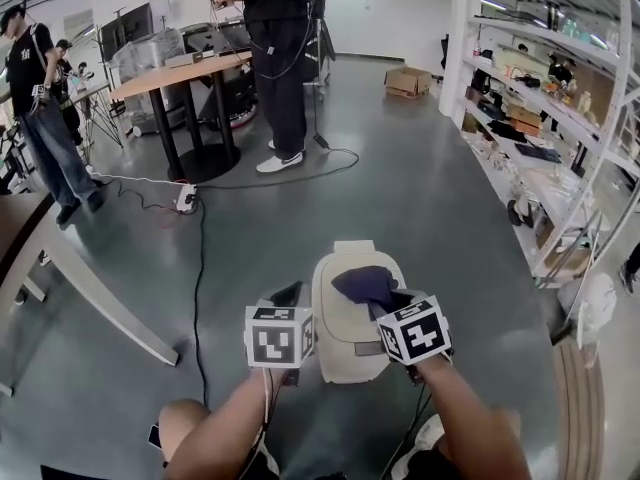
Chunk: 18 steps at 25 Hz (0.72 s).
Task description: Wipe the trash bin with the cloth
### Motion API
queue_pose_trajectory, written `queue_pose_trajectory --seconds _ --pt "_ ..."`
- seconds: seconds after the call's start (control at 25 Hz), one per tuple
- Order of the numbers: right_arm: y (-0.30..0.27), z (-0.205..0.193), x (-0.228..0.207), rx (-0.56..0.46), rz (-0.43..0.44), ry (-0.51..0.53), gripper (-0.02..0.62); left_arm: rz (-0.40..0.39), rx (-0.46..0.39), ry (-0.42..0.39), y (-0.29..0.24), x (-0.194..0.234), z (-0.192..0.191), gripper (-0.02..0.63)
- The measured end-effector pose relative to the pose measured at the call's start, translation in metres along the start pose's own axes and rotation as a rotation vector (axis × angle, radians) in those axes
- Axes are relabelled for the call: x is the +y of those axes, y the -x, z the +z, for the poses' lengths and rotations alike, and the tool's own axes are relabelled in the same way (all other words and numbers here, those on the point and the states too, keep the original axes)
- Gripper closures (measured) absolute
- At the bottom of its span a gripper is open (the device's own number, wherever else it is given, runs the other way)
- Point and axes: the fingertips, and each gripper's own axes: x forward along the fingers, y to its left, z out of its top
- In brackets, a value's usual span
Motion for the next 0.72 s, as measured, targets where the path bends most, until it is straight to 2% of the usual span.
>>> queue_pose_trajectory --seconds 0.24,0.52,0.72 --pt "-0.01 -0.002 0.053 0.024 0.093 0.047 0.492 -0.001 0.009 0.01 0.009 0.006 -0.006 0.606" --pt "-0.021 -0.001 0.087 0.071 0.135 0.105 0.492 -0.014 0.011 0.014 0.014 0.007 -0.009 0.606" --pt "-0.033 -0.015 0.102 0.141 0.156 0.158 0.492 -0.01 0.013 0.023 0.018 0.013 -0.01 0.606"
